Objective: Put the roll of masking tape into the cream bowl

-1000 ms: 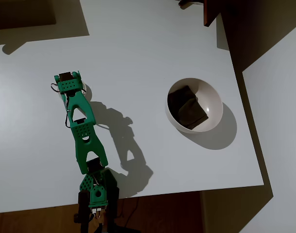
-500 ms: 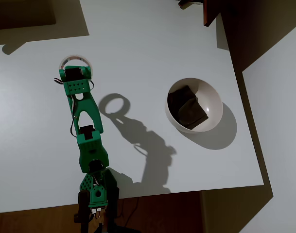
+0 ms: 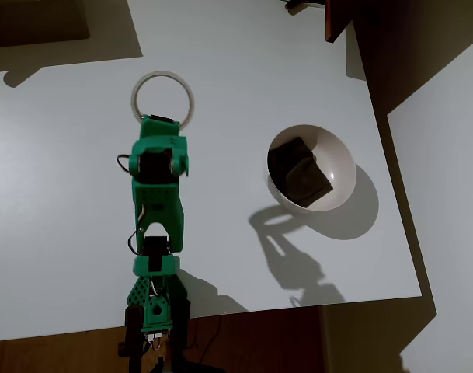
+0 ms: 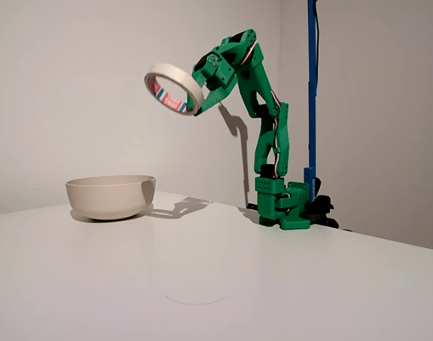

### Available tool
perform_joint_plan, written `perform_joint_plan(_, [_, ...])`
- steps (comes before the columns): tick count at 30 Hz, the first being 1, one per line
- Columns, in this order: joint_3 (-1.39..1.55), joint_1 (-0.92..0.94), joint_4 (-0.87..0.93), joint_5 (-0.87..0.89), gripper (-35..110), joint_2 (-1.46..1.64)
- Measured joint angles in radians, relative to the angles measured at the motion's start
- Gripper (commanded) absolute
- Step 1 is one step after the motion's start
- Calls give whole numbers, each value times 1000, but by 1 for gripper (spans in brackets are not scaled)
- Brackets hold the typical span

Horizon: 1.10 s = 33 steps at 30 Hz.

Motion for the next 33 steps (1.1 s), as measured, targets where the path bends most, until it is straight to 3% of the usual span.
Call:
perform_joint_plan(7, [-28, 275, -20, -35, -8, 43])
perform_joint_plan(17, [-173, 640, -175, -23, -8, -198])
perform_joint_plan(33, [-311, 925, -402, -81, -8, -689])
